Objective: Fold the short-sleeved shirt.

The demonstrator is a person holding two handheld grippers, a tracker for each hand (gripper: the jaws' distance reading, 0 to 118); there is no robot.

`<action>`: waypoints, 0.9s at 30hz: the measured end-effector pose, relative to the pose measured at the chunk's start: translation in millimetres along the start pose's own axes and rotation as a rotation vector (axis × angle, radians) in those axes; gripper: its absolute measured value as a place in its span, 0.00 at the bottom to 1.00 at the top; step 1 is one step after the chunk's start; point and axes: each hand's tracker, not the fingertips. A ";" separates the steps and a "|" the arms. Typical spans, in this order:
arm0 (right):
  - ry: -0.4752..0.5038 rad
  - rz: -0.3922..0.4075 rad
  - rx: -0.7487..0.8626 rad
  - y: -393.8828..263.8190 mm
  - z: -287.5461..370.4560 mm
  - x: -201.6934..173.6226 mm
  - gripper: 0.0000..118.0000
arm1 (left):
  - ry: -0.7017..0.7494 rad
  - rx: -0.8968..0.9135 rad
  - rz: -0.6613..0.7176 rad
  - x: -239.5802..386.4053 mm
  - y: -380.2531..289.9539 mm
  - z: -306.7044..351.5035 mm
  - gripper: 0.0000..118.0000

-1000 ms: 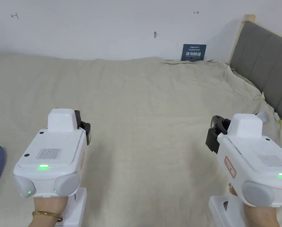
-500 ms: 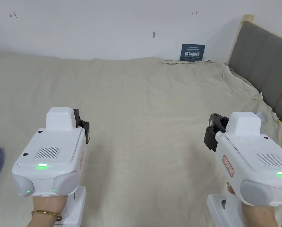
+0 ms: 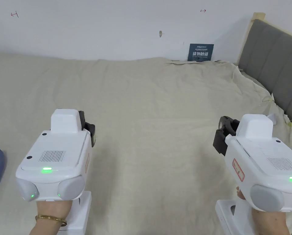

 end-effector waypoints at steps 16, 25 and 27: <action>-0.001 0.000 0.000 0.3 0.2 4.2 0.00 | -0.002 0.005 -0.009 3.7 2.7 -0.5 0.00; 0.005 0.001 -0.003 -0.8 -1.6 3.9 0.00 | -0.006 0.003 -0.005 4.3 1.2 -0.9 0.00; 0.005 0.003 -0.003 -0.4 -1.9 3.5 0.00 | -0.009 0.004 -0.003 3.8 1.3 -0.9 0.00</action>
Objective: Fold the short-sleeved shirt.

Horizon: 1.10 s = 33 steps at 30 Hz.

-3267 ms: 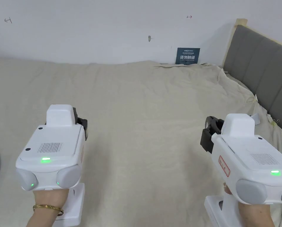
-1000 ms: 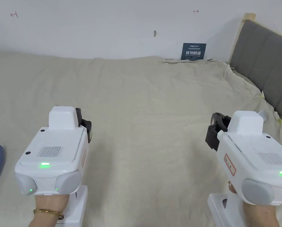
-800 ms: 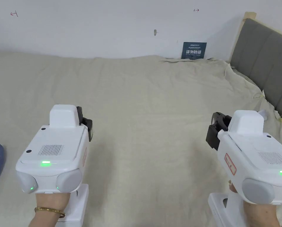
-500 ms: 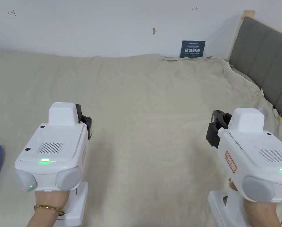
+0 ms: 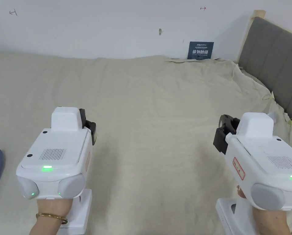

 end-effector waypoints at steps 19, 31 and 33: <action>0.010 -0.012 0.006 2.5 2.6 -1.2 0.00 | -0.002 0.000 0.011 1.4 -1.5 0.9 0.00; 0.104 -0.219 -0.178 32.6 18.0 6.9 1.00 | -0.014 -0.091 0.100 -4.6 -10.4 15.4 1.00; 0.044 -0.234 -0.216 37.2 21.6 4.5 1.00 | -0.009 -0.166 0.155 -12.2 -20.3 19.7 1.00</action>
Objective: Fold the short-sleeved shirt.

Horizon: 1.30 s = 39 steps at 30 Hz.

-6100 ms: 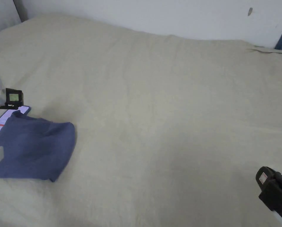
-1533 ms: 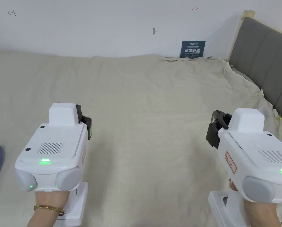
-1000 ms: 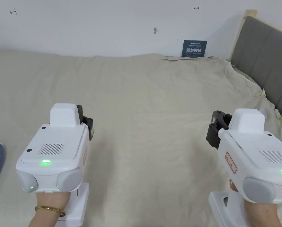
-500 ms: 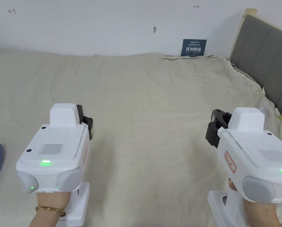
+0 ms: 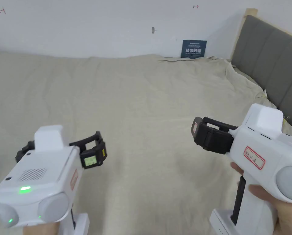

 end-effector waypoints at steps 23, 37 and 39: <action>-0.392 0.067 -0.321 -30.1 2.5 -20.1 1.00 | 0.441 -0.192 0.035 -105.8 -115.9 10.9 1.00; -0.659 0.306 -0.088 -160.6 -27.7 58.6 1.00 | 0.426 -0.177 0.050 -105.2 -120.3 12.3 1.00; -0.674 0.359 -0.051 -178.0 -27.6 55.8 1.00 | 0.417 -0.170 0.033 -100.6 -121.8 13.9 1.00</action>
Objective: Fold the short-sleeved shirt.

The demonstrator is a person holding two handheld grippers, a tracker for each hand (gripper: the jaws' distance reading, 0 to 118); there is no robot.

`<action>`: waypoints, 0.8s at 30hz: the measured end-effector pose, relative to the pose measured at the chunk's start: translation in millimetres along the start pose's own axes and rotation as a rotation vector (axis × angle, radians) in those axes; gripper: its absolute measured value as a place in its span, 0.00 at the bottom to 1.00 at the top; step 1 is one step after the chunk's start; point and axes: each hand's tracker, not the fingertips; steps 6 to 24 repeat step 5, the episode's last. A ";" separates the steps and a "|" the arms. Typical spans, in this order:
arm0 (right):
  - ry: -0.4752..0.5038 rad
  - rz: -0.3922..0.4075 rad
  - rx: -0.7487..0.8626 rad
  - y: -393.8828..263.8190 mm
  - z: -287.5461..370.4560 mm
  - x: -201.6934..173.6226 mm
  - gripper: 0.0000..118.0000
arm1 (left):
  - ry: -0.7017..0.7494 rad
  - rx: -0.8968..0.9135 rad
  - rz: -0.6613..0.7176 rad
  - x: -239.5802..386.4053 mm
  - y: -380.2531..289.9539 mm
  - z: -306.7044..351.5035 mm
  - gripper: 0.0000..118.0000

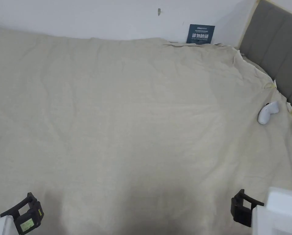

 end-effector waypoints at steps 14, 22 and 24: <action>0.060 -0.039 -0.018 -10.9 5.0 7.0 1.00 | 0.000 0.028 -0.014 1.2 -3.0 4.2 1.00; 0.060 -0.039 -0.018 -10.9 5.0 7.0 1.00 | 0.000 0.028 -0.014 1.2 -3.0 4.2 1.00; 0.060 -0.039 -0.018 -10.9 5.0 7.0 1.00 | 0.000 0.028 -0.014 1.2 -3.0 4.2 1.00</action>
